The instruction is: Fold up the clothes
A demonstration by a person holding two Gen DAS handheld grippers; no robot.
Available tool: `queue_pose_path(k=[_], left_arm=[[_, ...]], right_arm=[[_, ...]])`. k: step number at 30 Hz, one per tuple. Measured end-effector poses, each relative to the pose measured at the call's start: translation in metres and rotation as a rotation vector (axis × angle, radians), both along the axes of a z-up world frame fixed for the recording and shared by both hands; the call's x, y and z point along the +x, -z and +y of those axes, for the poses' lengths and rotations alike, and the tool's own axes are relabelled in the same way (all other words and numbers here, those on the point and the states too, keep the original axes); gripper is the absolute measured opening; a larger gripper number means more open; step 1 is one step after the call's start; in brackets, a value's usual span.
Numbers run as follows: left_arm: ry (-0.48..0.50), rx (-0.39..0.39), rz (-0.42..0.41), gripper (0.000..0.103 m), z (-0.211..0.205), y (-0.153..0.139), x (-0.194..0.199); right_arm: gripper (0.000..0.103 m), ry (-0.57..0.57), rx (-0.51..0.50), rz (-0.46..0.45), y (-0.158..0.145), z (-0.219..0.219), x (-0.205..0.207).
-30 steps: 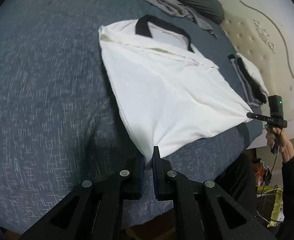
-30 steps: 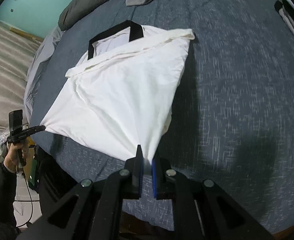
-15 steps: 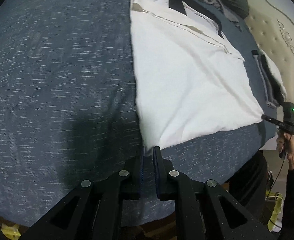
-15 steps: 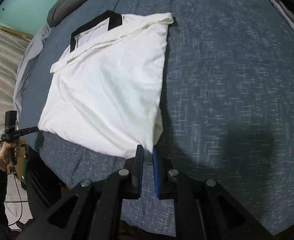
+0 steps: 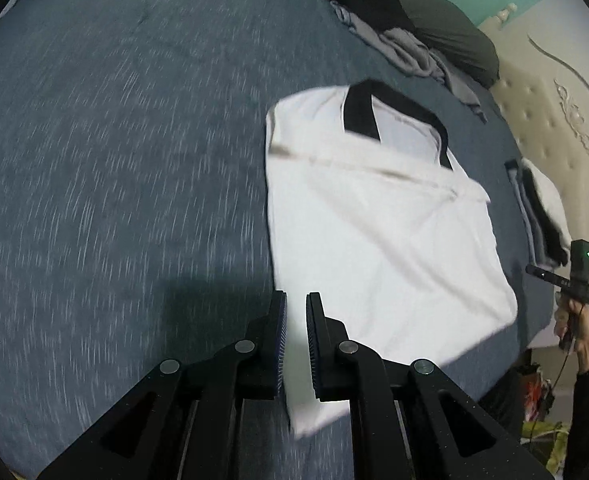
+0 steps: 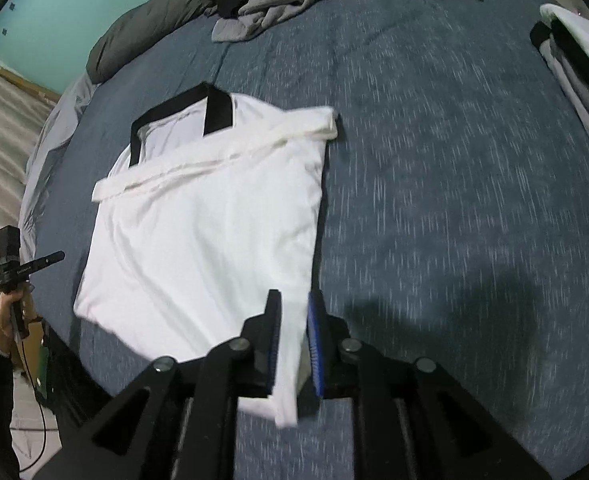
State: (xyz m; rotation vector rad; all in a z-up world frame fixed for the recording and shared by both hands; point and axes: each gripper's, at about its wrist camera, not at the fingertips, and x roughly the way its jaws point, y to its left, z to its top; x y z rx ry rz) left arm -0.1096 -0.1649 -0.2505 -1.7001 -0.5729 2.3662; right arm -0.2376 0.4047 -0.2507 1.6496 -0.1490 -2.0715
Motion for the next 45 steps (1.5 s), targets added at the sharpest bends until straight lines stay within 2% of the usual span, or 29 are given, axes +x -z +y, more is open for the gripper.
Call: queue_pose_path(k=[1, 3, 12, 20, 29, 37, 45], left_arm=[[-0.006, 0.003, 0.004, 0.011, 0.001, 0.002, -0.007], [-0.015, 0.007, 0.012, 0.011, 0.003, 0.006, -0.021], [0.014, -0.058, 0.025, 0.011, 0.009, 0.034, -0.083], [0.062, -0.108, 0.013, 0.011, 0.016, 0.060, -0.119], [0.031, -0.112, 0.064, 0.011, 0.006, 0.062, -0.157], [-0.027, -0.070, 0.105, 0.011, -0.002, 0.055, -0.188], [0.000, -0.069, 0.139, 0.012, -0.013, 0.044, -0.168]], right_arm=[[0.026, 0.009, -0.002, 0.001, 0.002, -0.002, -0.006], [0.030, 0.023, -0.002, 0.007, 0.005, -0.007, -0.018], [0.030, 0.045, -0.002, 0.055, 0.024, -0.028, -0.064], [0.030, -0.008, 0.070, 0.067, 0.052, -0.057, -0.092], [0.030, -0.002, 0.138, 0.156, 0.060, -0.075, -0.131], [0.030, 0.098, 0.106, 0.218, 0.048, -0.066, -0.165], [0.030, 0.021, 0.095, 0.214, 0.047, -0.044, -0.143]])
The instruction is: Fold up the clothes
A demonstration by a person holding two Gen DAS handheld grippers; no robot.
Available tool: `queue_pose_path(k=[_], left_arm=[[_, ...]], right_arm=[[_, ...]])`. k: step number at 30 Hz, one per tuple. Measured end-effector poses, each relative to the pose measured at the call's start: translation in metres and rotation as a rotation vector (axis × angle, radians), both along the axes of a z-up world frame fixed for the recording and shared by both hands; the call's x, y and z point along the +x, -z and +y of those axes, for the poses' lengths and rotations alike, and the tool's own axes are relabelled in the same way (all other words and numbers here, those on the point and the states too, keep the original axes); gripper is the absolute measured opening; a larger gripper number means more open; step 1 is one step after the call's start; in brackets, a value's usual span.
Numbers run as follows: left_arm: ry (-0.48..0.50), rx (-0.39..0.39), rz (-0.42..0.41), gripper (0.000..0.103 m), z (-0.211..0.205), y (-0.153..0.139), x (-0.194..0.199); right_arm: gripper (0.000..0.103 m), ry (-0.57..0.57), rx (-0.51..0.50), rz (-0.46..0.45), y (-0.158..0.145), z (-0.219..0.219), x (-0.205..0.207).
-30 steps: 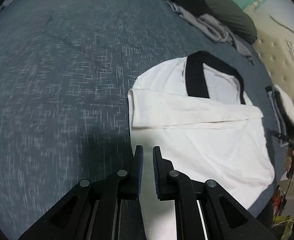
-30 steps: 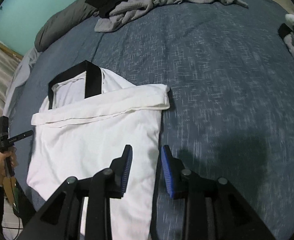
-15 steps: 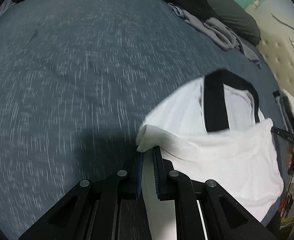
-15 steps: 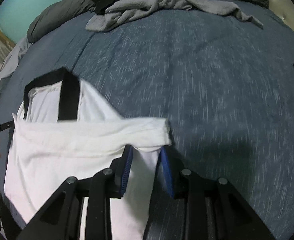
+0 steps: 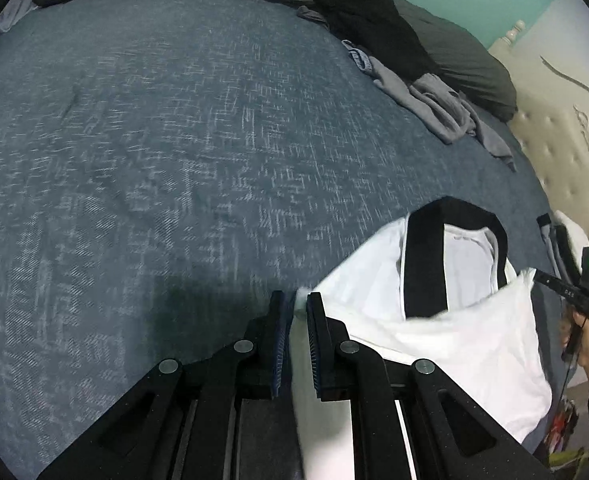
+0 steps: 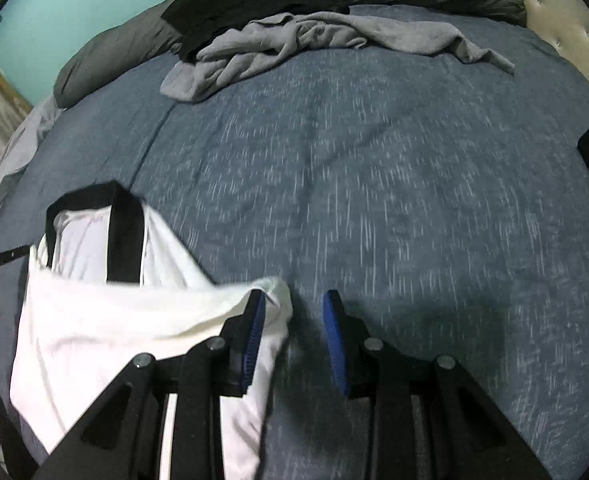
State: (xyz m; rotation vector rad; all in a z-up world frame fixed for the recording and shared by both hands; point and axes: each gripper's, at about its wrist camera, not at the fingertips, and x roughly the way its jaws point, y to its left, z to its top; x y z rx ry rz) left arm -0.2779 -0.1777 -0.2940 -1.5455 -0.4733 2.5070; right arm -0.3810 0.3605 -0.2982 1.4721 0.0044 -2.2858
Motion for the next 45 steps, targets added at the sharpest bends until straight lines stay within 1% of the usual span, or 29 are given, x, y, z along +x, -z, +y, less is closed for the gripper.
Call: queue_pose_path(k=[5, 7, 9, 15, 22, 27, 34, 37, 38, 41, 44, 45], left_arm=[[0.040, -0.044, -0.015, 0.012, -0.004, 0.002, 0.021], [0.066, -0.062, -0.022, 0.012, 0.001, 0.006, 0.022], [0.082, -0.080, -0.030, 0.012, 0.004, 0.010, 0.021], [0.078, -0.077, -0.028, 0.012, 0.013, 0.017, 0.003], [0.047, -0.049, -0.011, 0.012, 0.013, 0.023, -0.024], [0.019, -0.026, 0.003, 0.012, 0.010, 0.026, -0.036], [0.052, -0.018, 0.037, 0.015, 0.009, 0.026, -0.034], [0.048, -0.011, 0.052, 0.015, 0.002, 0.025, -0.018], [0.056, -0.011, 0.056, 0.015, 0.002, 0.024, -0.018], [0.093, -0.025, 0.064, 0.016, 0.008, 0.023, -0.018], [0.110, -0.026, 0.069, 0.016, 0.010, 0.020, -0.017], [0.108, -0.024, 0.071, 0.016, 0.010, 0.019, -0.018]], right_arm=[[0.030, -0.053, 0.039, -0.026, 0.009, -0.001, 0.012], [0.030, -0.072, 0.032, -0.031, 0.009, -0.001, 0.017], [0.030, -0.077, 0.052, -0.027, 0.010, -0.004, 0.018], [0.030, -0.077, 0.057, -0.007, 0.008, -0.021, 0.004], [0.031, -0.056, 0.069, 0.012, 0.012, -0.035, -0.015], [0.031, -0.041, 0.051, 0.009, 0.017, -0.040, -0.021], [0.032, -0.050, -0.004, 0.002, 0.017, -0.028, -0.019], [0.031, -0.063, -0.011, 0.008, 0.016, -0.030, -0.017], [0.031, -0.068, -0.014, 0.009, 0.015, -0.031, -0.016], [0.021, -0.086, -0.019, 0.008, 0.013, -0.027, -0.012], [0.013, -0.097, -0.018, 0.009, 0.012, -0.025, -0.009], [0.009, -0.086, -0.023, 0.006, 0.011, -0.024, -0.010]])
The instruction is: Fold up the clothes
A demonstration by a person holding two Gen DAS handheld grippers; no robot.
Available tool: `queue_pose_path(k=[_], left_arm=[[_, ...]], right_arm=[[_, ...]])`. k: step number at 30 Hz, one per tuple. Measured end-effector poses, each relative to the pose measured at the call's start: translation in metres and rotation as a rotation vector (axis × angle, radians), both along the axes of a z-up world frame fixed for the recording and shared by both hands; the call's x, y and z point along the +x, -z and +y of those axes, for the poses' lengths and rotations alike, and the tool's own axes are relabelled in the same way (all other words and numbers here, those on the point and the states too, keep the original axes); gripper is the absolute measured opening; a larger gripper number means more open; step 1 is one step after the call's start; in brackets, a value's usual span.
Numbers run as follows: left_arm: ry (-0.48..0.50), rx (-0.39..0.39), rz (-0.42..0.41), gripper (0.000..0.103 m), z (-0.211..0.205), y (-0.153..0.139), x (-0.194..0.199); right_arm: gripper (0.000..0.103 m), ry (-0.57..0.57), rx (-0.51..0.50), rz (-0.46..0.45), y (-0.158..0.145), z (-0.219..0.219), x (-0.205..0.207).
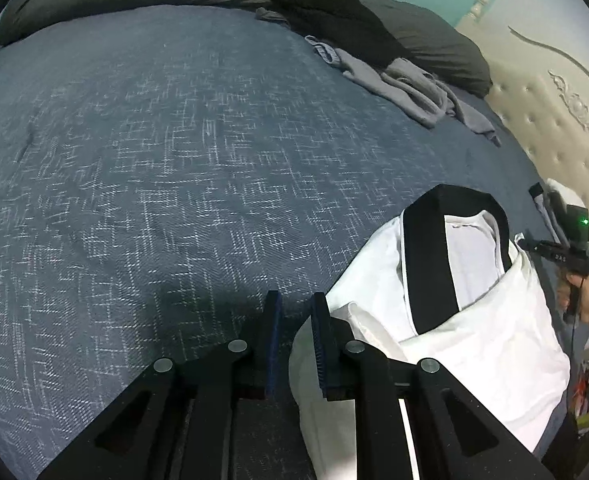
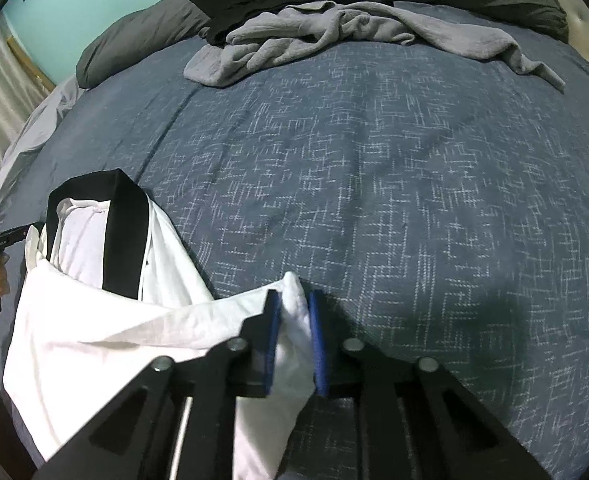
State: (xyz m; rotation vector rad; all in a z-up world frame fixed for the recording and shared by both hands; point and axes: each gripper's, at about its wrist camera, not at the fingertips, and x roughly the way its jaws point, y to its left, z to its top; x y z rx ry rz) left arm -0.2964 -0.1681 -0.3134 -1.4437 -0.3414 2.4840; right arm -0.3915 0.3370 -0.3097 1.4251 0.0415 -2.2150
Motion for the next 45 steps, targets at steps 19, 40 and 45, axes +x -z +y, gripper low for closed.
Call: queue_pose_path(k=[19, 40, 45], left_arm=[[0.040, -0.006, -0.003, 0.017, 0.002, -0.015, 0.002], [0.071, 0.065, 0.046, 0.007, 0.009, -0.012, 0.000], [-0.001, 0.100, 0.085, 0.006, -0.011, -0.030, 0.011]], right_arm=[[0.004, 0.149, -0.052, -0.063, 0.005, 0.011, -0.014], [0.004, 0.126, -0.050, -0.052, 0.004, 0.010, -0.010], [0.004, 0.136, -0.082, -0.014, -0.008, 0.019, -0.003]])
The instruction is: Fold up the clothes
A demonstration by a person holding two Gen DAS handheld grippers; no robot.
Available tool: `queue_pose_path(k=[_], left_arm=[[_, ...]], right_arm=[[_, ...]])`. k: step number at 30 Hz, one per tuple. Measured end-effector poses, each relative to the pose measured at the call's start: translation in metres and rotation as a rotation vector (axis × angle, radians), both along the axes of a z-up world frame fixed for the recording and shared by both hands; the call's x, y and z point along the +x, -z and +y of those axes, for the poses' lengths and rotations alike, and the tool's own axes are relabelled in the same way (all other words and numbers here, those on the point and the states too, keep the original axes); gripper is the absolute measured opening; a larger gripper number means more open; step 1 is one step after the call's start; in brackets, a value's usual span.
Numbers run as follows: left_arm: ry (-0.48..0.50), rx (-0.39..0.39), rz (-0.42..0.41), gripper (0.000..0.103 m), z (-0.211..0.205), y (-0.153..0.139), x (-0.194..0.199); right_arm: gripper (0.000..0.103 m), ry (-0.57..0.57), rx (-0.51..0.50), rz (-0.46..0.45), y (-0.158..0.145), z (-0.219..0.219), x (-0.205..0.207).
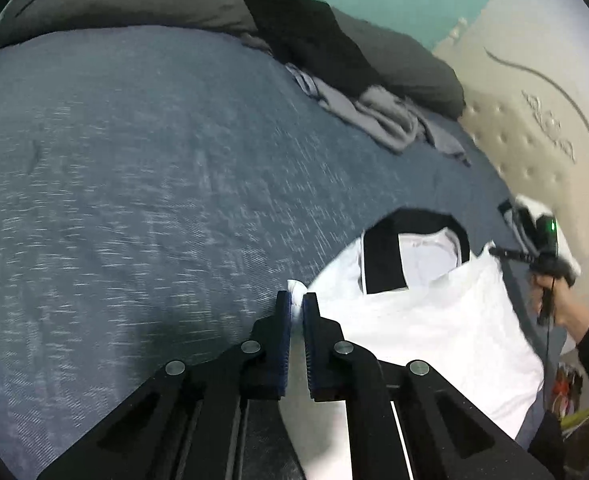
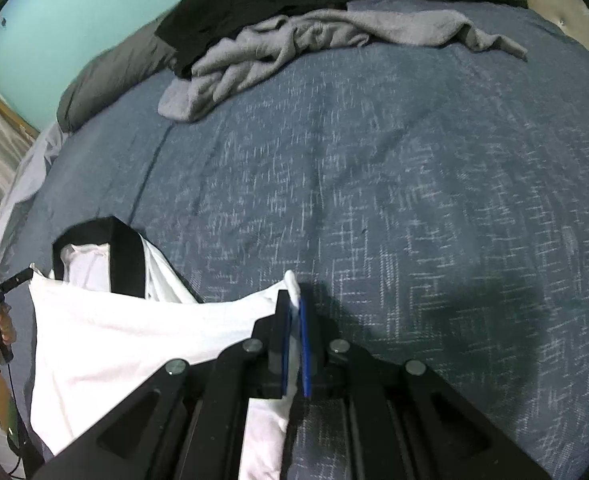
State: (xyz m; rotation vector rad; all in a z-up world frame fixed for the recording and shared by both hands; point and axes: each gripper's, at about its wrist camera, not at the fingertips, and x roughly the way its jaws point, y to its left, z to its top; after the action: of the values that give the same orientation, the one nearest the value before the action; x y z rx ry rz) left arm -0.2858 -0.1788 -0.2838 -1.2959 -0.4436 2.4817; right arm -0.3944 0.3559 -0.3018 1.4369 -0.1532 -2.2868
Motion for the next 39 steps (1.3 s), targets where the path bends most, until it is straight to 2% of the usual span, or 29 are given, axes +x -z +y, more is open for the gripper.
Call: queue_pose_path(k=[9, 16, 20, 30, 32, 36, 39], left_arm=[[-0.062, 0.020, 0.033, 0.006, -0.011, -0.013, 0.002], [-0.101, 0.016, 0.040, 0.006, -0.018, -0.017, -0.015], [-0.112, 0.001, 0.000, 0.006, -0.017, -0.007, -0.027], [-0.169, 0.042, -0.118, 0.009, -0.021, 0.028, -0.041], [-0.180, 0.030, -0.121, 0.016, -0.022, 0.023, -0.036], [-0.172, 0.023, -0.138, 0.022, -0.024, 0.010, -0.018], [-0.151, 0.031, -0.140, 0.030, -0.024, -0.002, 0.009]], right_arm=[[0.004, 0.031, -0.026, 0.138, -0.030, 0.008, 0.009], [0.004, 0.078, -0.024, 0.172, -0.037, 0.006, -0.006], [0.004, 0.093, 0.023, 0.127, -0.023, -0.003, -0.018], [0.005, 0.112, 0.002, 0.013, 0.005, -0.007, -0.029], [0.008, 0.114, 0.018, 0.006, 0.001, -0.007, -0.028], [0.030, 0.136, 0.002, -0.002, -0.017, 0.007, -0.017], [0.030, 0.112, -0.036, -0.030, -0.029, 0.017, 0.000]])
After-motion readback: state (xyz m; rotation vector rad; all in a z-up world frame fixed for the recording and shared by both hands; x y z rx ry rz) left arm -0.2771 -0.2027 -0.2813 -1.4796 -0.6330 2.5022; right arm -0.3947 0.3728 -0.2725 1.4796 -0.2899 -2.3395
